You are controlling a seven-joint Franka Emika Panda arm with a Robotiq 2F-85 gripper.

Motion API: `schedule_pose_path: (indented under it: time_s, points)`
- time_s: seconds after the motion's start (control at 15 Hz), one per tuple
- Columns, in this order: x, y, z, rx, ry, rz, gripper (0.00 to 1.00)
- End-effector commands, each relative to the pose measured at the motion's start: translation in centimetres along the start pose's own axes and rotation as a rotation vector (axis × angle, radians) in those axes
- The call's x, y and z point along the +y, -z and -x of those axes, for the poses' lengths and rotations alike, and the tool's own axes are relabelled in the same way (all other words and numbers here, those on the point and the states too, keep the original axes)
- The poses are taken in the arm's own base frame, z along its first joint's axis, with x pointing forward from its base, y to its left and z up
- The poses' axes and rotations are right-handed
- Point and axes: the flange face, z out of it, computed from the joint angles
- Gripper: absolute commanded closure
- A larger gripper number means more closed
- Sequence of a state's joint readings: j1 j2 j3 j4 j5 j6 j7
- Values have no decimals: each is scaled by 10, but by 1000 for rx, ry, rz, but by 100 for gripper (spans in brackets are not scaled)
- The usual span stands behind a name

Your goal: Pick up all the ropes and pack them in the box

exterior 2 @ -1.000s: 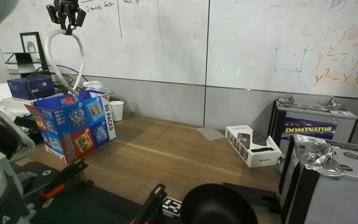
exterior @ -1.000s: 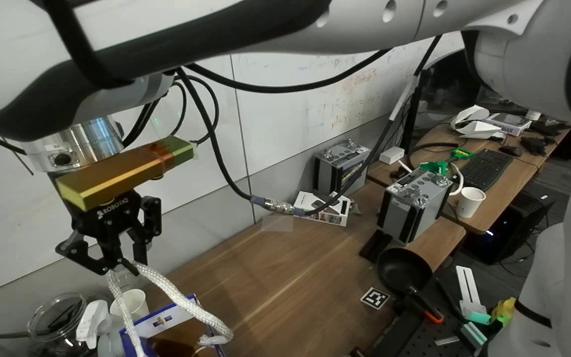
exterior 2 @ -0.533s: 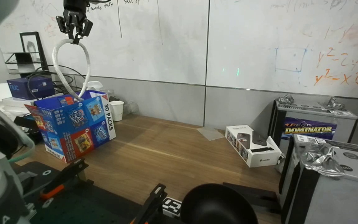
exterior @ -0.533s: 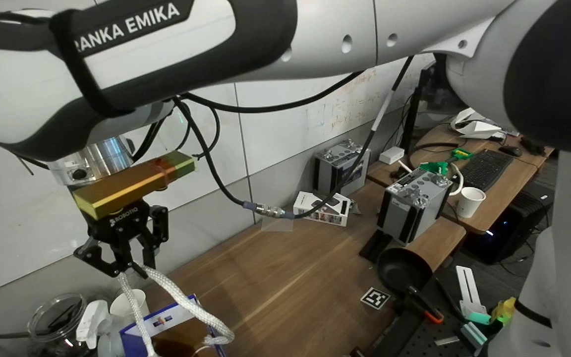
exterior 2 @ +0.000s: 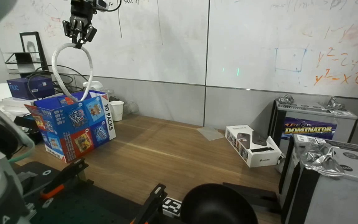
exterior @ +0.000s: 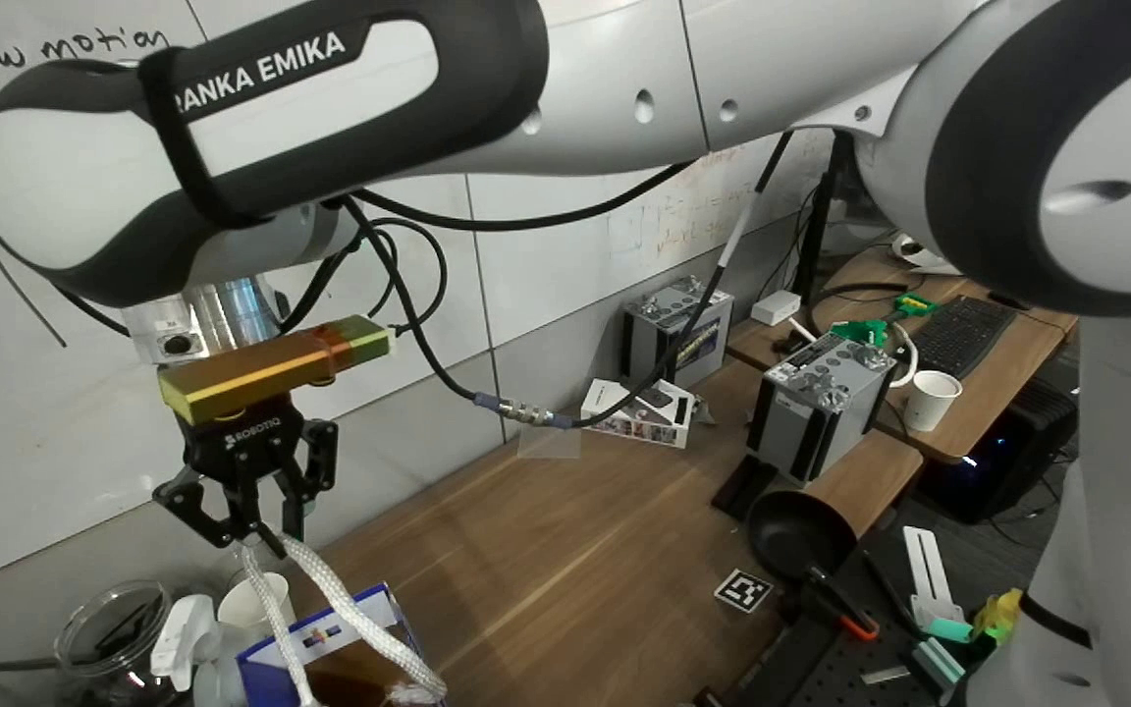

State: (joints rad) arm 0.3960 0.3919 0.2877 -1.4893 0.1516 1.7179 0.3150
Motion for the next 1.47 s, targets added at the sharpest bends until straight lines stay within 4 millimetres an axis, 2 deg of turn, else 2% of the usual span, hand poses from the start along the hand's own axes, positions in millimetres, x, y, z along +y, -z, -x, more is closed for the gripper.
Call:
schedule_pose_path:
  time_s: [0.0, 0.2, 0.33, 0.8, 1.0, 1.33, 1.4]
  points:
    - [-8, 5, -4, 32, -58, -61, 95]
    - [-11, 0, 0, 65, -80, -68, 96]
    - [-12, -11, 4, 79, -78, -59, 96]
    - [-6, -71, 32, 74, -37, -36, 96]
    - [-3, -87, 43, 74, -24, -29, 96]
    - [0, -99, 53, 77, 10, -15, 96]
    - [0, -100, 54, 74, 15, -12, 59]
